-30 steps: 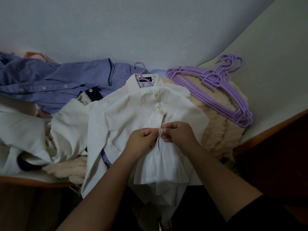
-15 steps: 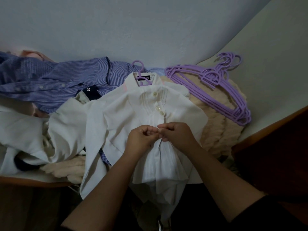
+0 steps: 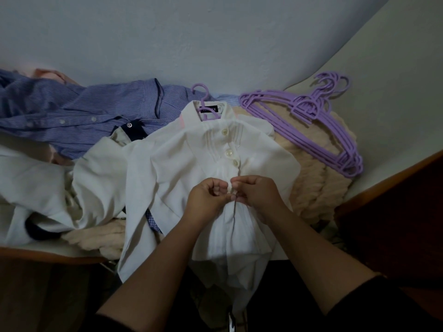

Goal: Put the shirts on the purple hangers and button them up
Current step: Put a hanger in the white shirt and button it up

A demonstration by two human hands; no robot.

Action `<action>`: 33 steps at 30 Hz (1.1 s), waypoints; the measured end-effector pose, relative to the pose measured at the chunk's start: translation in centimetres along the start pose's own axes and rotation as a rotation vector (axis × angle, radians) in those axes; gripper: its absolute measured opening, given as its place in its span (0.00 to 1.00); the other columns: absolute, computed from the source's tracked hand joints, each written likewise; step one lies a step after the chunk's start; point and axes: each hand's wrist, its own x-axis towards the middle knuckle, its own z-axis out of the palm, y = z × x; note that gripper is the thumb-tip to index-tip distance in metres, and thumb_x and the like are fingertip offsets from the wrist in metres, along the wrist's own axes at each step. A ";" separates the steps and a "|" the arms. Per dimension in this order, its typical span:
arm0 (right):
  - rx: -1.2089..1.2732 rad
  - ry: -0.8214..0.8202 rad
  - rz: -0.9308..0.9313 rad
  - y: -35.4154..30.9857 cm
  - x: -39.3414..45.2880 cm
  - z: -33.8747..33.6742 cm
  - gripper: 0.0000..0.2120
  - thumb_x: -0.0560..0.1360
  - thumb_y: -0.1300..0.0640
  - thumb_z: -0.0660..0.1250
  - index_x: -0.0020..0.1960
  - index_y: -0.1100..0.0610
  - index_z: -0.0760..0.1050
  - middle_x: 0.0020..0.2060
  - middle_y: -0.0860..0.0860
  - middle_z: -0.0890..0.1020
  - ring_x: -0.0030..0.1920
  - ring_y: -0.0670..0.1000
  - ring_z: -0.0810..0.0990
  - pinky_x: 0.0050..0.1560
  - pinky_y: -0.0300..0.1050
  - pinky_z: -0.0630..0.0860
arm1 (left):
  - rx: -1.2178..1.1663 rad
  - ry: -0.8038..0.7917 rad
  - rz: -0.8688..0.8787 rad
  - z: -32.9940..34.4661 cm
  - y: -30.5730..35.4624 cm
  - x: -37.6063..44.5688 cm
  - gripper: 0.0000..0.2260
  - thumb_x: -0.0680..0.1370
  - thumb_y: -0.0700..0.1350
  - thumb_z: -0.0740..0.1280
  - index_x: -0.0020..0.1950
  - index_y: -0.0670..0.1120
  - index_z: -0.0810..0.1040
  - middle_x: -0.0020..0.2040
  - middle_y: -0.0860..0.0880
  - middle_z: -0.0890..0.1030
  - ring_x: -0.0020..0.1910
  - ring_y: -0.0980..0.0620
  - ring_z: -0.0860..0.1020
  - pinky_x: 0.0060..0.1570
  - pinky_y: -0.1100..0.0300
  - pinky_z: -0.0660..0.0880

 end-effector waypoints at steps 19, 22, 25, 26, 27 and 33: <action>-0.078 -0.096 -0.063 0.7 -1.3 -0.5 0.14 0.72 0.72 0.66 0.56 0.62 0.78 0.37 0.51 0.77 0.38 0.46 0.78 0.41 0.33 0.78 | -0.238 -0.115 -0.295 -1.0 0.3 -0.7 0.04 0.76 0.38 0.70 0.50 0.42 0.80 0.40 0.48 0.84 0.37 0.55 0.82 0.38 0.64 0.77; -0.081 -0.086 -0.056 0.3 -1.3 -0.7 0.14 0.71 0.73 0.65 0.55 0.63 0.78 0.35 0.51 0.76 0.37 0.48 0.78 0.40 0.37 0.79 | -0.078 -0.148 -0.263 -0.9 0.3 -0.7 0.13 0.73 0.33 0.71 0.55 0.42 0.78 0.41 0.48 0.80 0.34 0.58 0.79 0.34 0.67 0.75; -0.160 -0.063 -0.064 0.4 -1.1 -0.8 0.14 0.72 0.73 0.64 0.54 0.63 0.79 0.33 0.51 0.77 0.35 0.46 0.77 0.40 0.38 0.77 | 0.028 -0.155 -0.247 -1.2 0.3 -0.5 0.14 0.72 0.30 0.71 0.56 0.41 0.79 0.38 0.49 0.77 0.28 0.59 0.75 0.29 0.68 0.72; -0.180 -0.056 -0.068 0.5 -1.1 -0.8 0.14 0.72 0.73 0.63 0.54 0.63 0.79 0.33 0.51 0.78 0.34 0.45 0.77 0.39 0.37 0.76 | 0.058 -0.162 -0.242 -1.3 0.4 -0.5 0.14 0.72 0.30 0.71 0.56 0.41 0.79 0.38 0.49 0.77 0.29 0.58 0.74 0.29 0.68 0.72; -0.196 -0.049 -0.071 0.6 -1.0 -0.8 0.13 0.72 0.72 0.63 0.54 0.63 0.79 0.33 0.51 0.78 0.34 0.45 0.77 0.39 0.37 0.76 | 0.071 -0.163 -0.237 -1.4 0.5 -0.4 0.14 0.72 0.30 0.71 0.56 0.41 0.79 0.38 0.49 0.78 0.29 0.57 0.74 0.29 0.68 0.72; -0.179 -0.048 -0.108 0.1 -0.7 -1.0 0.11 0.72 0.68 0.67 0.52 0.57 0.80 0.38 0.53 0.80 0.38 0.47 0.78 0.42 0.39 0.76 | -0.001 -0.081 -0.174 -1.6 0.8 -0.1 0.12 0.72 0.34 0.72 0.55 0.41 0.81 0.39 0.46 0.78 0.34 0.54 0.75 0.34 0.66 0.74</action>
